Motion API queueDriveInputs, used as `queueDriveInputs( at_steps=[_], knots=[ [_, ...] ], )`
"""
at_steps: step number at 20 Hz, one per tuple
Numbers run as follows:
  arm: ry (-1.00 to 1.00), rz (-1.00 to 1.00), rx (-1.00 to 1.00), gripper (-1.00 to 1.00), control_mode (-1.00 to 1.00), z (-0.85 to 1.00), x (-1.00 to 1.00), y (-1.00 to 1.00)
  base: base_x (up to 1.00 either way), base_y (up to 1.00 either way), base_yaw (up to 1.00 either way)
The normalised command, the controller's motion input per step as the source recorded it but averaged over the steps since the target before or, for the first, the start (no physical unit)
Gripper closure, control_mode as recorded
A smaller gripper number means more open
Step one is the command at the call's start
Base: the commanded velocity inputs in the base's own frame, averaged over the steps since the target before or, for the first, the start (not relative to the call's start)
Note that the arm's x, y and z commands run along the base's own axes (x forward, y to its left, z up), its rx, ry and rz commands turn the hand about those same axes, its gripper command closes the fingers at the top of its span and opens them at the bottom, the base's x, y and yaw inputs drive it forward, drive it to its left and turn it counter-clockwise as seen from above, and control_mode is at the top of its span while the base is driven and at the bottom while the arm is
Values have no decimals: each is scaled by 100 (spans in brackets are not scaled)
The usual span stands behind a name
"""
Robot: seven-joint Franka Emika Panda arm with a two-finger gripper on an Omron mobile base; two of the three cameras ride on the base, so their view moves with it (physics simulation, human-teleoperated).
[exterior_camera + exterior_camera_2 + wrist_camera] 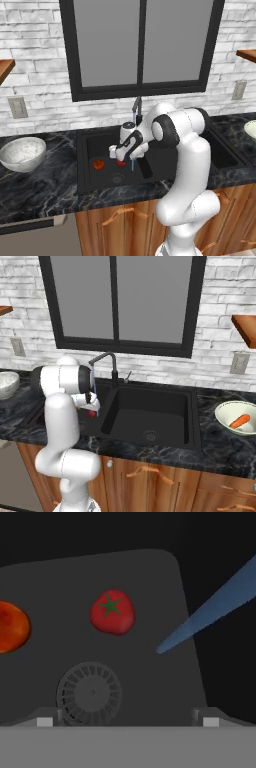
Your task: Pick the tomatos from the sink and place them in one bowl. Place the carrot in the other bowl. Then turn off the sink faucet.
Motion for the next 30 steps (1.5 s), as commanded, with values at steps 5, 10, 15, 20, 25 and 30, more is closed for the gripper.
queueDriveInputs(
  at_steps=[5,10,15,20,25,30],
  knots=[
    [0,-2,0,-100,-100,-20,21,1,0,0,0],
    [0,-2,0,-100,-100,-23,21,5,0,0,0],
    [0,-2,0,-100,-100,-22,22,2,0,0,0],
    [0,-2,0,-100,-100,-23,19,0,0,0,0],
    [0,-2,0,-100,-100,-24,21,1,0,0,0],
    [0,-2,0,-100,-100,-19,24,5,0,0,0]
  ],
)
